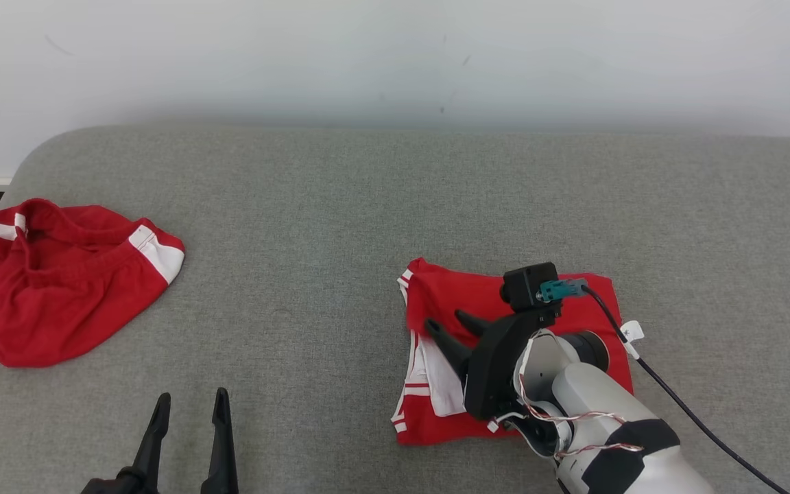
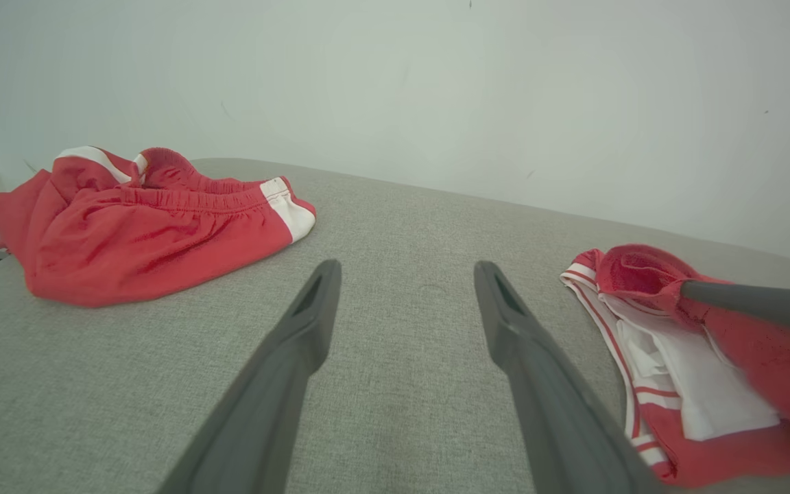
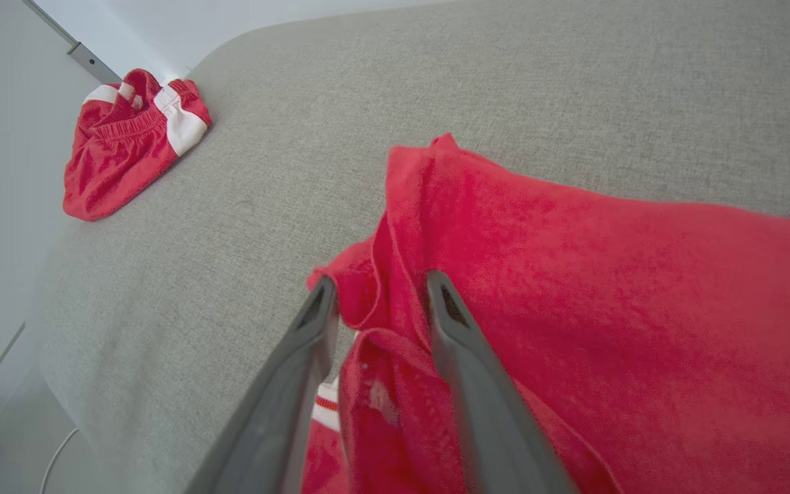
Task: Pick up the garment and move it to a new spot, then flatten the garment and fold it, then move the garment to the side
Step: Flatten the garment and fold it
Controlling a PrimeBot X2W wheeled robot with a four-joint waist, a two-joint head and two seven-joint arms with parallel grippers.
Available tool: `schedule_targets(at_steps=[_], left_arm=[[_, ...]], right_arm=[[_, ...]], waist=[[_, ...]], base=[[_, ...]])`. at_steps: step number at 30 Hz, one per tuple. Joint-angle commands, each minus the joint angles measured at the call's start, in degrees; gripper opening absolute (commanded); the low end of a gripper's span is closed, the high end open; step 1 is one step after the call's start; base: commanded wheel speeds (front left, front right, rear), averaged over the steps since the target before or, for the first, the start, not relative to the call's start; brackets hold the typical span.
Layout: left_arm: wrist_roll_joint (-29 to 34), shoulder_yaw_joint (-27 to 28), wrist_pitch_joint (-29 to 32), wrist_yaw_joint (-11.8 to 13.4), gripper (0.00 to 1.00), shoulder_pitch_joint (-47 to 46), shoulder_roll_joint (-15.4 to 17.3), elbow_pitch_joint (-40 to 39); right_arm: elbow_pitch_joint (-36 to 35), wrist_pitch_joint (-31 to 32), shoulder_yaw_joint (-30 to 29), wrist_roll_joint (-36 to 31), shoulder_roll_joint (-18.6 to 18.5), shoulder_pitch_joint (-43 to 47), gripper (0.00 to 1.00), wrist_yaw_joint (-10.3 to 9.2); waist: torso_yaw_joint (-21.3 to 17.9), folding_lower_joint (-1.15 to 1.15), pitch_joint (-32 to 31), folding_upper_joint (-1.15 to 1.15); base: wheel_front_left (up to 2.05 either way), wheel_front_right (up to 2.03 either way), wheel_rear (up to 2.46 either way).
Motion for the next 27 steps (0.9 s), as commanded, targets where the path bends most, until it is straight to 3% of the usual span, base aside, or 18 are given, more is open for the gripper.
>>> schedule_targets(at_steps=[1,8,11,19,27], left_arm=[[0.2,0.2,0.0,0.0,1.00,-0.4,0.0,0.1],[0.8,1.0,0.0,-0.5,1.00,0.5,0.0,0.5],[0.9,1.4,0.0,-0.4,1.00,0.6,0.0,0.3],[0.2,0.9,0.0,-0.3,1.00,0.3,0.0,0.4],[0.1,1.3,0.0,-0.2,1.00,0.2,0.0,0.9]], right_arm=[[-0.1,-0.9,0.3,1.3,0.1,-0.7,1.00,-0.12],[0.1,-8.3,-1.9,6.8,0.0,-4.1,1.00,-0.12],[2.1,-12.3,-4.8,3.3,-0.4,-5.5,1.00,-0.11],[8.8,-17.4,-11.0,-8.1,-6.6,-1.2,1.00,-0.11],[8.9,-24.4,-16.7,-16.2,-7.6,5.2,1.00,-0.12]], waist=[[-0.1,0.00,-0.2,0.00],[-1.2,0.00,-1.5,0.00],[-1.8,0.00,-1.8,0.00],[-2.4,0.00,-1.8,0.00],[-2.8,0.00,-1.8,0.00]], base=[[0.00,0.00,0.00],[0.00,0.00,0.00],[0.00,0.00,0.00],[0.00,0.00,0.00],[0.00,0.00,0.00]])
